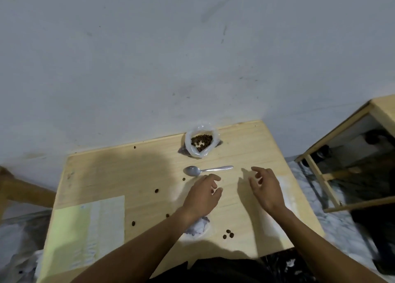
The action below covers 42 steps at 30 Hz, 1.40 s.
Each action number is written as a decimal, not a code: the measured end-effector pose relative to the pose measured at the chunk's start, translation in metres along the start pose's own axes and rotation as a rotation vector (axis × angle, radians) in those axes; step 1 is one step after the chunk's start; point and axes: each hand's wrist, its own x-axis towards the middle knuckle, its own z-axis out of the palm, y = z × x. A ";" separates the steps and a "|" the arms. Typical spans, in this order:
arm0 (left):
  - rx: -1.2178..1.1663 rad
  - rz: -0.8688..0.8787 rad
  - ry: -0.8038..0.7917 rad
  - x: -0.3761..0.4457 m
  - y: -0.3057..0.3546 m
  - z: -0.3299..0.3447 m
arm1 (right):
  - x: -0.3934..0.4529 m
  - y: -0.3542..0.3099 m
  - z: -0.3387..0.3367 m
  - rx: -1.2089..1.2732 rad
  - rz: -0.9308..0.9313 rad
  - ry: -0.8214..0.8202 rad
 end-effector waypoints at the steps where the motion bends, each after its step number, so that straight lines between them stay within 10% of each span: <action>1: -0.026 -0.007 -0.042 0.007 0.009 0.010 | -0.001 0.010 -0.007 -0.018 0.051 0.048; 9: -0.147 -0.220 -0.418 0.027 0.061 0.075 | -0.027 0.059 -0.035 -0.300 0.518 0.033; 17: -0.163 -0.309 -0.471 0.023 0.072 0.100 | -0.042 0.060 -0.028 -0.169 0.555 -0.016; 25: -0.372 -0.261 -0.084 0.024 0.076 0.085 | -0.037 0.048 -0.038 0.229 0.363 0.233; 35: -0.288 0.001 -0.024 0.034 0.058 -0.037 | -0.001 -0.052 -0.054 0.796 0.153 -0.123; 42: -0.401 -0.217 0.499 0.022 0.061 -0.090 | 0.016 -0.120 -0.031 0.842 -0.021 -0.211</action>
